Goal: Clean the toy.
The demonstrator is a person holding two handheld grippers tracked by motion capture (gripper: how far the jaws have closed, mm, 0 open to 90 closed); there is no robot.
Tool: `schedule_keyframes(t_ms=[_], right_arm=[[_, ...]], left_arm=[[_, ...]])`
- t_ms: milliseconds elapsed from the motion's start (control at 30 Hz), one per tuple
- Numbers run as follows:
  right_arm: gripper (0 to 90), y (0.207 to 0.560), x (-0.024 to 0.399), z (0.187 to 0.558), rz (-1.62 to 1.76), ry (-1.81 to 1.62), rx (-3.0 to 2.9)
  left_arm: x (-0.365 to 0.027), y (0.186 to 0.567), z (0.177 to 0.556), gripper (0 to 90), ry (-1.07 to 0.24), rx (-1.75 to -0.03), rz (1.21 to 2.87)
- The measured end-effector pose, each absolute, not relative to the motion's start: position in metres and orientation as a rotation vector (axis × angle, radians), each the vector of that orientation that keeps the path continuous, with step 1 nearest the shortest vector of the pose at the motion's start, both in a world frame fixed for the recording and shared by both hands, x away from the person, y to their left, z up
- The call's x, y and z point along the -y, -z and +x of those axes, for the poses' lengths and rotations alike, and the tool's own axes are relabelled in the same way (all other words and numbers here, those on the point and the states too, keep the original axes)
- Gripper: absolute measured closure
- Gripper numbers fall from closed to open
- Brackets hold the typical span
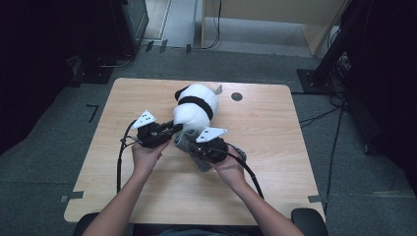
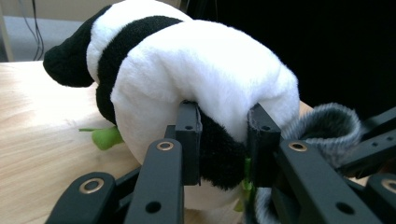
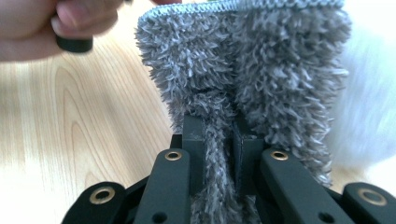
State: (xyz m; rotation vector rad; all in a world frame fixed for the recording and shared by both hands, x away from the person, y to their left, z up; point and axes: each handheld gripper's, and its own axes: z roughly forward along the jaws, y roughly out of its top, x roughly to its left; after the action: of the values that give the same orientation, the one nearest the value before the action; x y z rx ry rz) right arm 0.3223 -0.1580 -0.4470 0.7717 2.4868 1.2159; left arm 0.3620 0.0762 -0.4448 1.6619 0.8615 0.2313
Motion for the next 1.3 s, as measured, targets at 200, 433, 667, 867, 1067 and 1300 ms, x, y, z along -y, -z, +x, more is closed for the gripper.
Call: schedule_keyframes(t_ms=[200,433,667,867,1067,1300], right_arm=[[79.7,0.455,0.165,0.326,0.803,-1.156,-2.527],[79.5,0.453,0.178,0.323,0.812,-1.174,-2.525],[79.4,0.445,0.207,0.328,0.887,-1.186,-2.463],[79.5,0.436,0.231,0.333,0.951,-1.212,-2.399],[79.4,0.434,0.252,0.338,1.011,-1.2,-2.354],[79.4,0.435,0.279,0.348,1.106,-1.199,-2.288]], left_arm=[[-0.08,0.444,0.363,71.4,-0.256,-0.862,1.654],[-0.082,0.447,0.365,71.4,-0.292,-0.861,1.668],[-0.091,0.446,0.367,71.4,-0.32,-0.884,1.648],[-0.101,0.444,0.368,71.5,-0.358,-0.898,1.635],[-0.119,0.443,0.372,71.5,-0.39,-0.935,1.61],[-0.143,0.445,0.376,71.5,-0.418,-0.989,1.58]])
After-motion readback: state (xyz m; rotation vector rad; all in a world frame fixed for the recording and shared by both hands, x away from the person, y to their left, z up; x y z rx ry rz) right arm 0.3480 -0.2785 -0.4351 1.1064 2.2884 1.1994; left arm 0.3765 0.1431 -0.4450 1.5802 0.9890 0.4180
